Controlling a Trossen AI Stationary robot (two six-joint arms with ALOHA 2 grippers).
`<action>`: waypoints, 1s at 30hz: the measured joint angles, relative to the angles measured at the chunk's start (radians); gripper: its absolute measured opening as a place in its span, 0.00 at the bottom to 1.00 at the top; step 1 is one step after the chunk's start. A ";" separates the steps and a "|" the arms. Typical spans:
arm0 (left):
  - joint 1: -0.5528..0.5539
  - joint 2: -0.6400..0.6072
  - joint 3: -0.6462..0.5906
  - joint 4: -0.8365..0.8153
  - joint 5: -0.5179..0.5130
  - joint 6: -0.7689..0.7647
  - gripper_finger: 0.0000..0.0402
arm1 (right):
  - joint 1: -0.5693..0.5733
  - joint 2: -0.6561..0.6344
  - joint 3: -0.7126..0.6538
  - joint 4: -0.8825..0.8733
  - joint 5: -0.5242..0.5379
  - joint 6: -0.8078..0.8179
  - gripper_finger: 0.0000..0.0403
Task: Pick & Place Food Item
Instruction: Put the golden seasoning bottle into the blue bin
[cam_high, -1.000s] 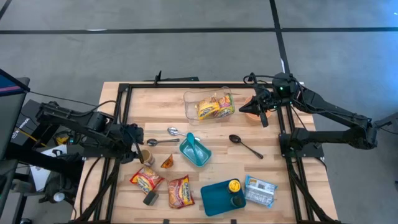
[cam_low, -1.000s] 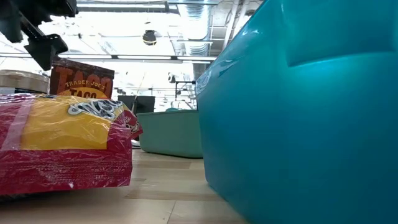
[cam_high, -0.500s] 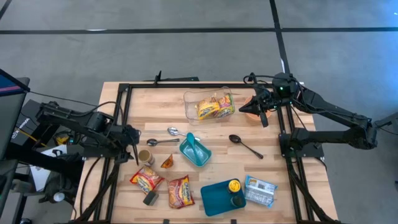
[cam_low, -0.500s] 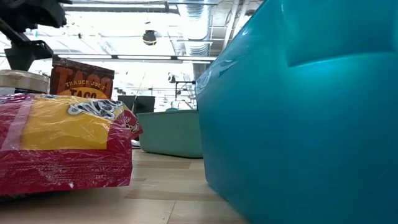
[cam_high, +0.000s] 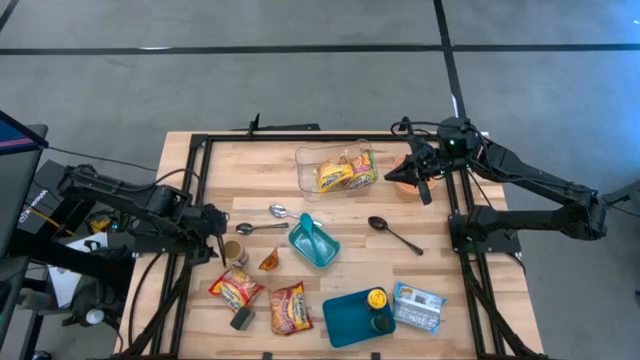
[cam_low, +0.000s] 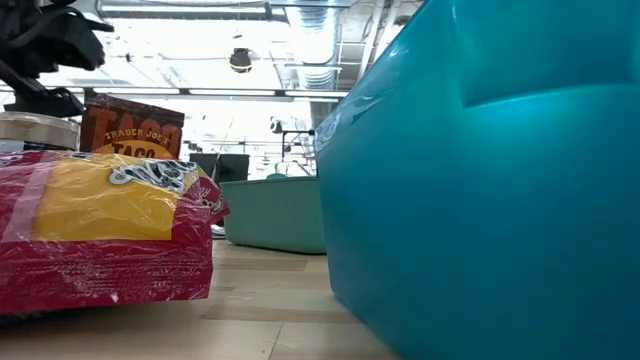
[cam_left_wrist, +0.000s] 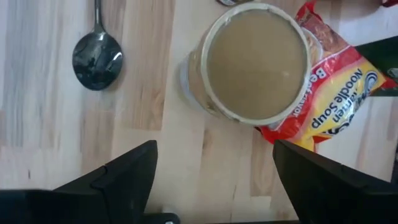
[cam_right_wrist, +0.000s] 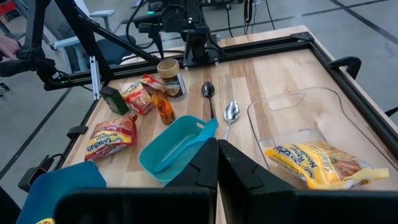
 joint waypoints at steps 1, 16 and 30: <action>0.000 -0.002 0.000 -0.002 0.001 -0.007 0.77 | 0.000 0.000 0.000 0.000 0.000 0.000 0.00; 0.000 0.017 -0.110 0.122 0.066 -0.100 0.76 | 0.000 0.000 0.000 -0.005 0.002 0.008 0.00; -0.015 0.026 -0.224 0.442 0.088 -0.107 0.75 | 0.000 0.000 0.000 -0.007 0.002 0.000 0.00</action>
